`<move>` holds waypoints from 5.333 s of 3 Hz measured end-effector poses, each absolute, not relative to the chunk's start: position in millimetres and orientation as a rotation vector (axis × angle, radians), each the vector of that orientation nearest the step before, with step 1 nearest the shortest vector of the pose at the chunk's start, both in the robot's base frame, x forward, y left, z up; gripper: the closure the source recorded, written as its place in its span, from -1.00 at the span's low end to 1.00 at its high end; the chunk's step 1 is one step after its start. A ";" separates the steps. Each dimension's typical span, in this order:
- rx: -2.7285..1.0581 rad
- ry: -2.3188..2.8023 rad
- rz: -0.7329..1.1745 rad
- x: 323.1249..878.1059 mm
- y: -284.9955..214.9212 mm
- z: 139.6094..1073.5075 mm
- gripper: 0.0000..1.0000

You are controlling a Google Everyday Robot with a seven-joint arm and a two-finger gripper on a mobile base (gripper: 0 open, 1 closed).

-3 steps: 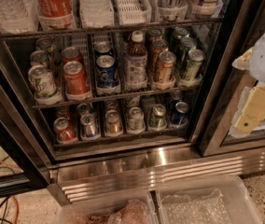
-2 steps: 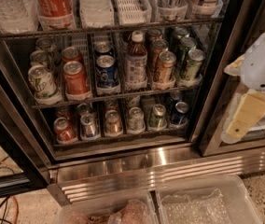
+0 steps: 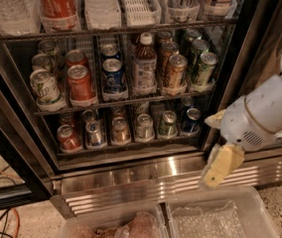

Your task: Pick redbull can from bottom shelf of fridge

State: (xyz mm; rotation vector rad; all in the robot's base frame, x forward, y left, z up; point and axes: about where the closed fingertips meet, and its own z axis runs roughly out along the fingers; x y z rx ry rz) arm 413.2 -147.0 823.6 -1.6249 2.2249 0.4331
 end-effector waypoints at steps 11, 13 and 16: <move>-1.062 1.905 0.653 462.7 52.2 672.6 -1.00; -1.009 1.851 0.704 486.3 84.6 653.5 -1.00; -0.850 1.768 0.829 490.1 150.3 575.0 -1.00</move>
Offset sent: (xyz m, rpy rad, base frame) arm -0.0181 0.0379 -0.0378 0.0970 0.0727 0.0147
